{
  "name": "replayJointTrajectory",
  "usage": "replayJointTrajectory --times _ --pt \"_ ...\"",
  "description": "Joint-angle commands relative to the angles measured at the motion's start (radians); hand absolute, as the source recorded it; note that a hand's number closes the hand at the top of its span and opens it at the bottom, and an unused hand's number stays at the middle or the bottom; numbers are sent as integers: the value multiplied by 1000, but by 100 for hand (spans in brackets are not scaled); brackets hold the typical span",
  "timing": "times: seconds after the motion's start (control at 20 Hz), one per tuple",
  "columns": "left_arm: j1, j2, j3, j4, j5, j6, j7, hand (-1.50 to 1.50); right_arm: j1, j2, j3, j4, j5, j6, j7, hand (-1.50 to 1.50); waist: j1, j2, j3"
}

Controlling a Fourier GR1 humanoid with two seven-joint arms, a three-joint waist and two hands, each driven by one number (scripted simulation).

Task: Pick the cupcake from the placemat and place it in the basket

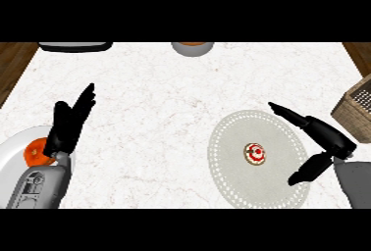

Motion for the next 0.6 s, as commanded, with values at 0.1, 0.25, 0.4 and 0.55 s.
replayJointTrajectory --times 0.1,0.25,0.4,0.55 --pt "34 16 40 -44 -3 -31 9 0 4 38 -3 -38 9 27 49 -150 0 -1 0" --pt "60 -41 -9 -76 -39 4 28 0 -50 92 11 -37 20 6 126 -150 2 -1 0" --pt "57 -24 39 -5 -17 -26 -57 0 -34 89 21 8 58 5 85 -150 1 0 0" --pt "4 -6 69 3 -4 -46 -18 0 1 80 35 12 91 11 37 -150 -1 0 0"
